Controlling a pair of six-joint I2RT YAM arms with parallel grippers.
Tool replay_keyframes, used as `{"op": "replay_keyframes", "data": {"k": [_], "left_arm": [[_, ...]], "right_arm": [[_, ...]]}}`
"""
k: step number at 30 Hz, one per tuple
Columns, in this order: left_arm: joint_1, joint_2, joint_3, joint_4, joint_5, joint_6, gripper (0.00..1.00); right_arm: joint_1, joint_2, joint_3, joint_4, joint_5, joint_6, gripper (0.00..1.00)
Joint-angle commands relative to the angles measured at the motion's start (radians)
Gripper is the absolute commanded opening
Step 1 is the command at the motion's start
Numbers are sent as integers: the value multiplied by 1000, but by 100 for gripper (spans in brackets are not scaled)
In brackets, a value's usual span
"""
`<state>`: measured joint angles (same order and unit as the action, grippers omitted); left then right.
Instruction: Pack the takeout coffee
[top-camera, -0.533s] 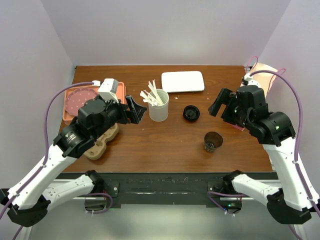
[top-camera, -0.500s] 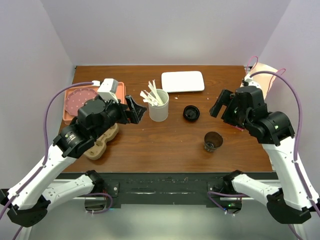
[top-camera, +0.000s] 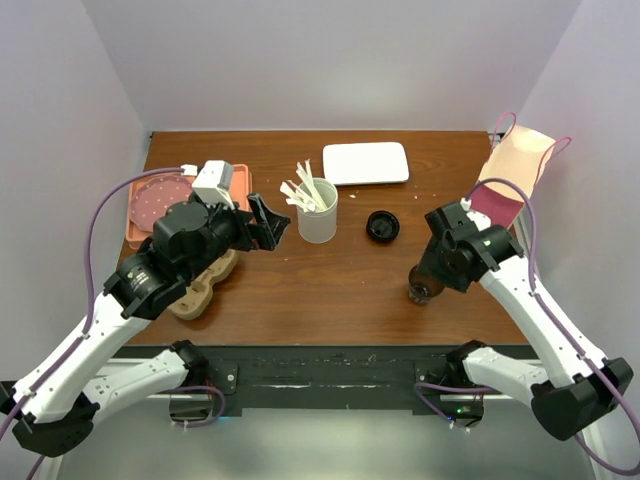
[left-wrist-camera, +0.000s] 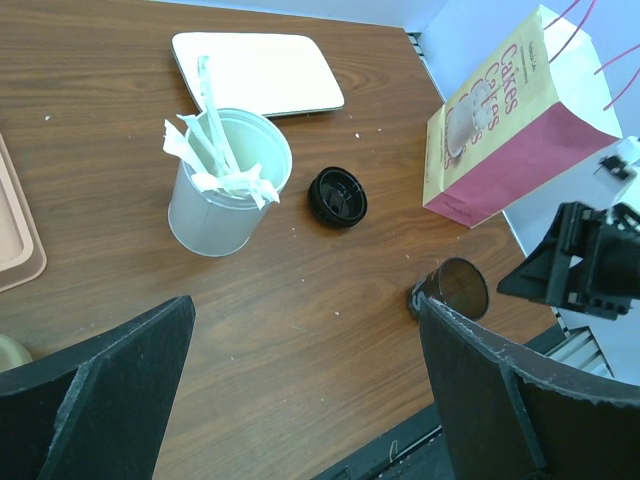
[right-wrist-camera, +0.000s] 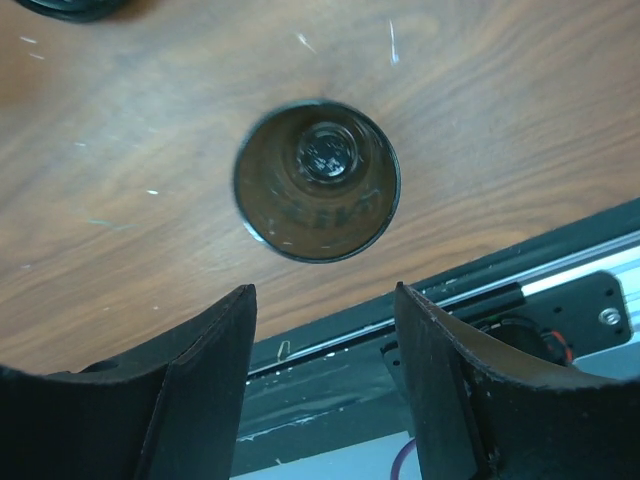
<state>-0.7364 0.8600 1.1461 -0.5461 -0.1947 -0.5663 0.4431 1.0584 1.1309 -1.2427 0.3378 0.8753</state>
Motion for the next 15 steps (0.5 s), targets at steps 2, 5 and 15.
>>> {"op": "replay_keyframes", "data": {"k": [2,5,15], "left_arm": [[-3,-16,3,5,-38,-18,100],[-3,-24,-3,5,-37,-15,100],[-4,-27,-39,32,-25,0,99]], "right_arm": [[-1,34,-75,84,-2,82,61],[-4,52,-120,113,21,79,60],[-9,78,-215,167,43,117,50]]}}
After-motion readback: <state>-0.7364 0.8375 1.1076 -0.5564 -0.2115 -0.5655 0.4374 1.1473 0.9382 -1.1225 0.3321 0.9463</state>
